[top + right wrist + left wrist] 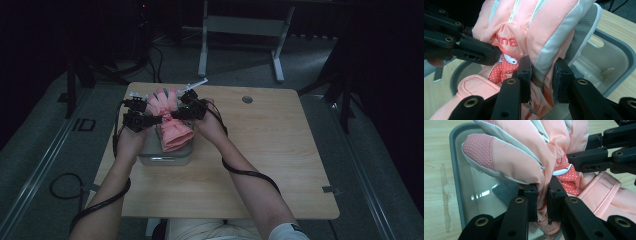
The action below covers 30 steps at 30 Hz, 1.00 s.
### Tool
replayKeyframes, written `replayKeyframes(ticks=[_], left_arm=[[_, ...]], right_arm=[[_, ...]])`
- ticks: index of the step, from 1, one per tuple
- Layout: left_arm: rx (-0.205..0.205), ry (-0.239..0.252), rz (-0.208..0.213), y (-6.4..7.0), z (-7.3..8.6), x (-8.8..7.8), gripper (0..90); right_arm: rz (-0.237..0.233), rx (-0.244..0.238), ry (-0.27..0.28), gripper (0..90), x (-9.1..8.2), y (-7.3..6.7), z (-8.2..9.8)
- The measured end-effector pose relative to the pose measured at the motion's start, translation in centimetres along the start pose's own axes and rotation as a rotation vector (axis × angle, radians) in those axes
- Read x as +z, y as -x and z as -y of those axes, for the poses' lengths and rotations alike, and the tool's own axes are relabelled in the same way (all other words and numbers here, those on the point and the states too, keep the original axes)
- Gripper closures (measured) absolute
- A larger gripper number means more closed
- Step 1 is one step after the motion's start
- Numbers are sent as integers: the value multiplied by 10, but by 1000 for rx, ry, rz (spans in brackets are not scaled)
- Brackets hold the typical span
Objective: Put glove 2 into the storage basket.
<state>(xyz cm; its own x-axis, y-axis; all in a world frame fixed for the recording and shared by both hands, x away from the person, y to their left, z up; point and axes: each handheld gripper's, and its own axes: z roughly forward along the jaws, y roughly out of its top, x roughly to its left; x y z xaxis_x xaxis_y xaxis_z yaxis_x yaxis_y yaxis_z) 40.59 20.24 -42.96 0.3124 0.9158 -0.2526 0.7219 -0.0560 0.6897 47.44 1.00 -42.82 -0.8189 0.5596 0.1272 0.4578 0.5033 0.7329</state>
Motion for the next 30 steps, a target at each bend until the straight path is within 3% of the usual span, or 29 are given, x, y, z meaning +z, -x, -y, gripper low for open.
replayKeyframes(ticks=[6,11,15,25,30], left_arm=[[-17,-30,1,-11,7,13,804],[-39,-67,14,-20,15,27,802],[-69,-86,29,-26,20,35,800],[-114,-125,35,-36,19,49,792],[-105,-145,5,-35,18,54,792]], right_arm=[[1,9,-32,710,15,2,3],[-13,46,-71,708,34,7,15],[-25,71,-91,705,41,10,21],[0,121,-140,686,54,18,21],[18,124,-152,684,58,20,21]])
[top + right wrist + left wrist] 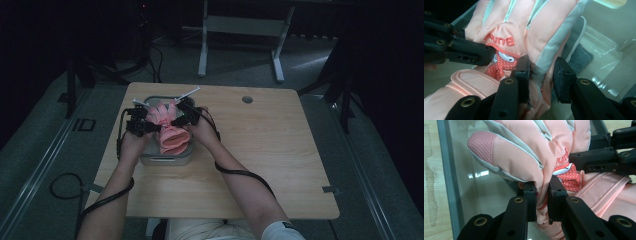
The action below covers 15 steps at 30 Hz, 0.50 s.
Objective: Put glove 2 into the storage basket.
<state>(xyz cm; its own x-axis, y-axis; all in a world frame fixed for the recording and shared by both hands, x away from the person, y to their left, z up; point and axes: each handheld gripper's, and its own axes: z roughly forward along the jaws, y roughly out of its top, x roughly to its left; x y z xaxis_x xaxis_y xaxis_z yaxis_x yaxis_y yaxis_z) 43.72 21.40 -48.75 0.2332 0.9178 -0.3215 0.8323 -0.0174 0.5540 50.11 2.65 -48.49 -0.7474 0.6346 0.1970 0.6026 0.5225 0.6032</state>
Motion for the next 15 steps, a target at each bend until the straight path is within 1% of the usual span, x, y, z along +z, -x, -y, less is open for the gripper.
replayKeyframes(ticks=[3,6,9,10,11,12,14,15], left_arm=[[15,-16,-8,-1,-2,1,790],[11,-30,8,-5,-2,2,790],[15,-32,1,-5,-3,3,790],[19,-31,-15,-4,-3,5,790],[19,-31,-15,-4,-3,5,789],[35,-37,-40,-2,-3,6,783],[36,-39,-61,-1,-5,7,763],[46,-34,-84,1,-5,7,737]], right_arm=[[9,7,-17,684,2,2,-2],[3,8,-26,684,3,4,-3],[1,9,-27,682,4,6,-3],[0,9,-26,682,5,7,-3],[0,9,-26,682,5,7,-3],[13,3,-26,670,6,6,-3],[29,-8,-27,646,8,6,-4],[34,-9,-26,632,8,6,-5]])
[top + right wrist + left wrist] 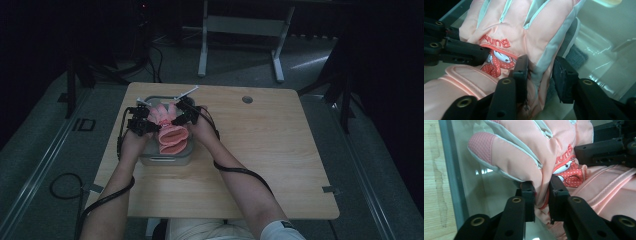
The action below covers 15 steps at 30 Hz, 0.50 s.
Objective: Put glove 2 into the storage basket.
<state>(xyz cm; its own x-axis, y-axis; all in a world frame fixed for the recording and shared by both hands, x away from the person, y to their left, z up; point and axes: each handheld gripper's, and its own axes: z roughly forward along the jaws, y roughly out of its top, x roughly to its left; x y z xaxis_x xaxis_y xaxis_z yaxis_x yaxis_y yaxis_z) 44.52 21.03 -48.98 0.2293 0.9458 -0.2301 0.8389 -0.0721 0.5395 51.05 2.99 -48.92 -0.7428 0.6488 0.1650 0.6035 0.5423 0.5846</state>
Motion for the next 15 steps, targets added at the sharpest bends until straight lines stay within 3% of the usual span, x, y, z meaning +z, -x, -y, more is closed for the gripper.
replayKeyframes(ticks=[5,7,10,15], left_arm=[[13,2,-37,1,-2,-1,627],[13,7,-45,-1,-2,-3,587],[23,23,-74,0,-2,-7,528],[25,43,-74,1,-3,-14,492]], right_arm=[[3,12,2,511,1,3,-2],[-17,30,11,486,1,6,-2],[-34,39,21,478,-2,5,-3],[-56,51,51,475,-9,3,-6]])
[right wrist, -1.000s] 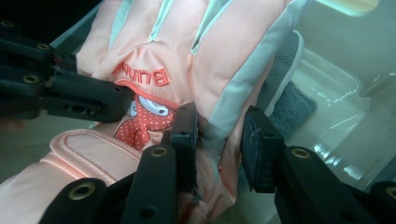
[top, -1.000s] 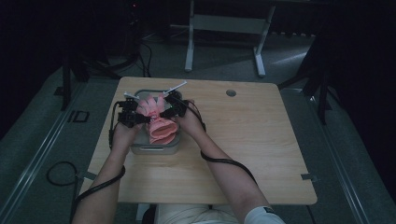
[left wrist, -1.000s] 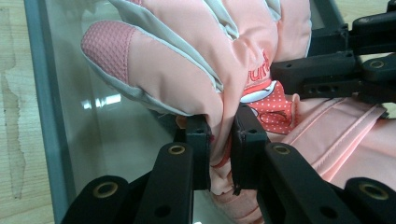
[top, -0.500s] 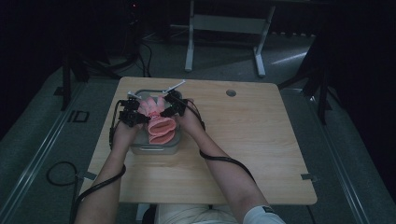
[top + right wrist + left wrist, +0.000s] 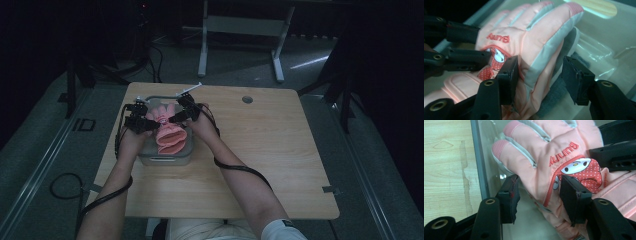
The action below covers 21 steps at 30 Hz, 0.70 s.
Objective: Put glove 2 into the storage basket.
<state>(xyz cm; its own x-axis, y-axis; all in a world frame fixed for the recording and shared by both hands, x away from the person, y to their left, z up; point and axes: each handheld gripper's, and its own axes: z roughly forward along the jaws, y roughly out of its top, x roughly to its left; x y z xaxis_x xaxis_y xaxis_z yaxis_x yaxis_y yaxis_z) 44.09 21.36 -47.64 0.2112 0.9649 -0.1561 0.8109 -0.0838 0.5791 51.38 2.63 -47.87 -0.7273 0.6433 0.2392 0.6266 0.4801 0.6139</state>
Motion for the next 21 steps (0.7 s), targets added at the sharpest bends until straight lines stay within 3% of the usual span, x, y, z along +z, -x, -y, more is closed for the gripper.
replayKeyframes(ticks=[4,9,16,19,20,21], left_arm=[[9,14,1,-1,-2,-7,482],[28,47,-12,3,-4,-15,473],[44,83,22,9,-8,-28,471],[75,104,39,17,-8,-34,458],[103,108,30,23,-8,-36,454],[120,117,14,28,-8,-37,383]], right_arm=[[-23,27,21,470,-7,1,-1],[-37,12,42,458,-14,-3,-4],[-46,-7,80,436,-31,-6,-6],[-43,-17,98,409,-41,-5,-4],[-44,-23,101,408,-45,-4,-3],[-48,-24,101,407,-49,-2,-1]])
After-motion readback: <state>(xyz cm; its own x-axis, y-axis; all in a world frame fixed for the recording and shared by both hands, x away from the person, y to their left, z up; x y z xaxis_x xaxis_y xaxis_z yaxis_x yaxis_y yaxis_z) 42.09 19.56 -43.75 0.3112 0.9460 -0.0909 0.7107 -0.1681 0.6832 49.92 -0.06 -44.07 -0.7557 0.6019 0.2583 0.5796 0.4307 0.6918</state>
